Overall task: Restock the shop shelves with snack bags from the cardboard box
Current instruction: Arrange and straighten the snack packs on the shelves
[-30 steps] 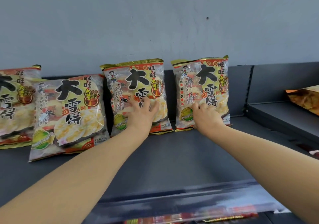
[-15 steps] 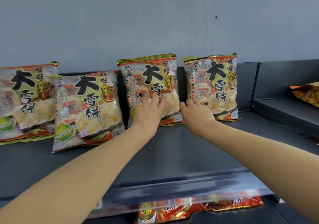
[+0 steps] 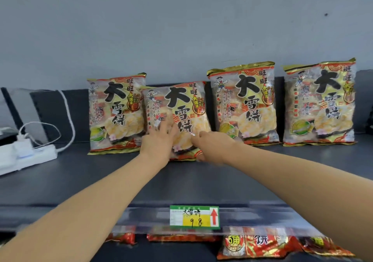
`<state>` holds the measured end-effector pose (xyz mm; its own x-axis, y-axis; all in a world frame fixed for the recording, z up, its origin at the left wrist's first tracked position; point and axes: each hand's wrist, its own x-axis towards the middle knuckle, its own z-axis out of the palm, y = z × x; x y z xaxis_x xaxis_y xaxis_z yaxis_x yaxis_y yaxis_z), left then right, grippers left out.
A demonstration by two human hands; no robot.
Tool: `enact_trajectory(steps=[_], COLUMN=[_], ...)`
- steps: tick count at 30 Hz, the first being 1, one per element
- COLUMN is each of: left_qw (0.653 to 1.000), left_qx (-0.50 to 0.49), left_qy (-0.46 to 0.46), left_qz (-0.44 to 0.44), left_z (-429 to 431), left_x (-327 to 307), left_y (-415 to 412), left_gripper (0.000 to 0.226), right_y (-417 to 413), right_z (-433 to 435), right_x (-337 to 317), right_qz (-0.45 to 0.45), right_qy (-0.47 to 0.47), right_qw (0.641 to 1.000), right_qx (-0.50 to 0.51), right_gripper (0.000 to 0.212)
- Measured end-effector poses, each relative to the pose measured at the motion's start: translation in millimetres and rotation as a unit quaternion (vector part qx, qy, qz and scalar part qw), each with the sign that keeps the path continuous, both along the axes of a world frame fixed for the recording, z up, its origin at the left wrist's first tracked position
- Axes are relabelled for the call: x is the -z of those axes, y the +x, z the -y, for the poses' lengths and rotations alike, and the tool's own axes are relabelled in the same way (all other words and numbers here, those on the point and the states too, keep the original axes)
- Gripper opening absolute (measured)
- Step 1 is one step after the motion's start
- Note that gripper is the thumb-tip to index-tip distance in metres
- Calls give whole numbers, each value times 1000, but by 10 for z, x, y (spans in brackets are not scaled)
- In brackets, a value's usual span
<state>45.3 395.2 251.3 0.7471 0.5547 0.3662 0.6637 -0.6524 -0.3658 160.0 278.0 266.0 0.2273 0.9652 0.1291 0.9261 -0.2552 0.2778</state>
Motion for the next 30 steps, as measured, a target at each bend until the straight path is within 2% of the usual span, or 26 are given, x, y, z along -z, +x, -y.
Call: enact_trajectory(steps=[6, 12, 16, 20, 22, 26, 30], left_qw=[1000, 998, 998, 998, 998, 998, 999], left_qx=[15, 45, 51, 50, 44, 20, -6], left_qy=[6, 44, 33, 29, 41, 48, 14], left_qz=[-6, 0, 12, 27, 35, 41, 36], left_z=[-290, -474, -515, -511, -507, -548, -680], left_x=[44, 145, 148, 124, 100, 43, 66], left_y=[213, 295, 290, 201, 125, -87, -235], left_gripper=[91, 80, 89, 96, 93, 71, 72], right_y=[178, 322, 303, 221, 173, 65, -33], right_z=[-236, -362, -367, -357, -377, -461, -562], right_x=[121, 225, 238, 187, 142, 60, 72], right_qz=[-17, -32, -35, 8, 32, 62, 37], right_qy=[-40, -35, -36, -12, 3, 13, -4], right_qw=[997, 995, 995, 997, 997, 997, 999], right_qx=[66, 89, 89, 76, 63, 38, 40], right_gripper=[62, 53, 51, 44, 40, 41, 37])
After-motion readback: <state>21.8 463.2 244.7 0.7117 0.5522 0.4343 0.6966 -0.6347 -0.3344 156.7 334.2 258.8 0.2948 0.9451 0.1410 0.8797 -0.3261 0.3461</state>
